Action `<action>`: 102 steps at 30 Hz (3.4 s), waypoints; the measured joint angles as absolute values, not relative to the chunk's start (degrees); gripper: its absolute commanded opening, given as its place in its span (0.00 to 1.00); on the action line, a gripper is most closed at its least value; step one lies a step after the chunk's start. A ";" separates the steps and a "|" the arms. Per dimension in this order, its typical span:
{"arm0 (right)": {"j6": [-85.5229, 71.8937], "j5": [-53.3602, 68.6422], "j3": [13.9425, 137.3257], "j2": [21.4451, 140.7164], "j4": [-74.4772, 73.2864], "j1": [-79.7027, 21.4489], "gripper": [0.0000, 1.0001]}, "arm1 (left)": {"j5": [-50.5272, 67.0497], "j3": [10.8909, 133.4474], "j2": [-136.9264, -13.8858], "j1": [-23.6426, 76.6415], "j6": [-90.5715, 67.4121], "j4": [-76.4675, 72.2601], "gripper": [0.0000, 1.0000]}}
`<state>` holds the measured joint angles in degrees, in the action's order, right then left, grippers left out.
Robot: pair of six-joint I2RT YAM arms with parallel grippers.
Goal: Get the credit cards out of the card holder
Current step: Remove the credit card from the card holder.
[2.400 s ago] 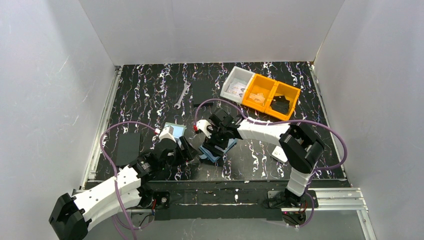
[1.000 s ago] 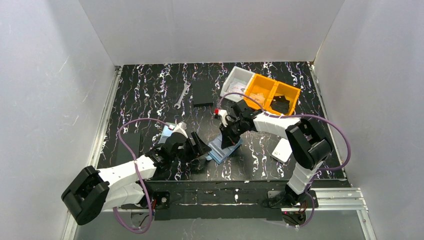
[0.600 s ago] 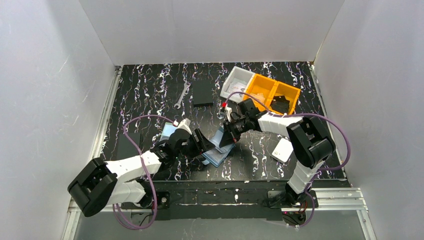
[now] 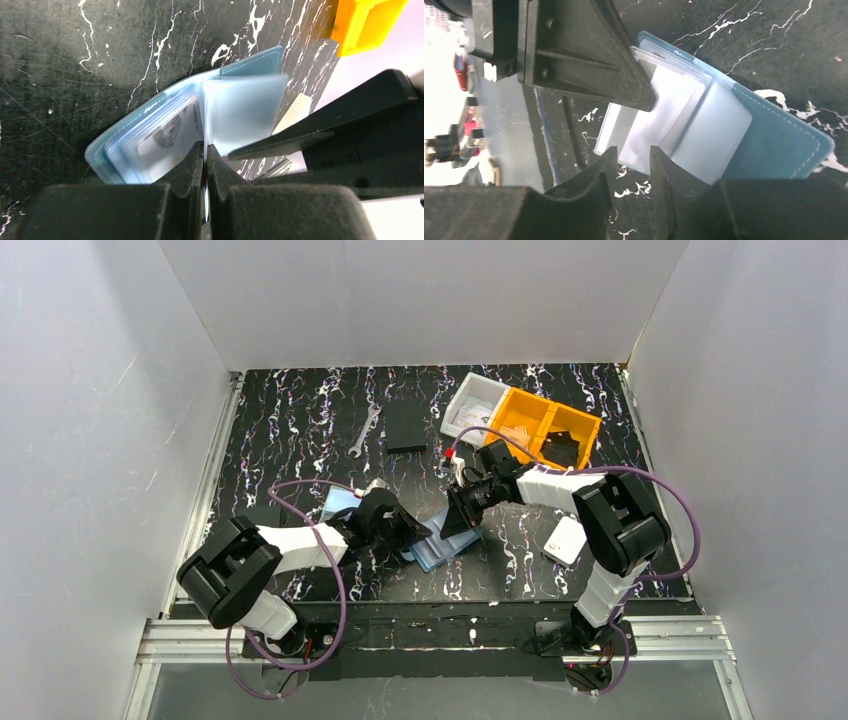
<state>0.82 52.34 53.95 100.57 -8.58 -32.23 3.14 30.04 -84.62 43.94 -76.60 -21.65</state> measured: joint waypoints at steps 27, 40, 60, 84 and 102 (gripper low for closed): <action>23.33 19.31 52.62 82.96 -21.91 -43.05 0.82 | 14.24 55.35 -100.07 43.18 -82.81 5.69 0.06; 21.98 13.54 48.84 82.11 -19.05 -47.77 0.28 | 15.59 55.35 -101.30 43.07 -84.68 5.02 0.15; 19.97 8.03 47.46 79.46 -15.35 -45.15 0.01 | 12.05 49.19 -92.99 41.67 -84.99 1.52 0.59; 2.07 24.71 46.11 85.30 -9.15 -24.56 0.01 | 14.96 33.28 -81.38 41.32 -66.57 -24.01 0.52; -0.54 35.44 44.10 86.39 -6.07 -23.86 0.15 | 21.28 38.37 -97.38 41.39 -66.13 -34.39 0.33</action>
<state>-0.54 35.44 44.10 86.39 -6.07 -23.86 21.28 38.37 -97.38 41.39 -66.13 -34.39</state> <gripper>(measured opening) 0.135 0.352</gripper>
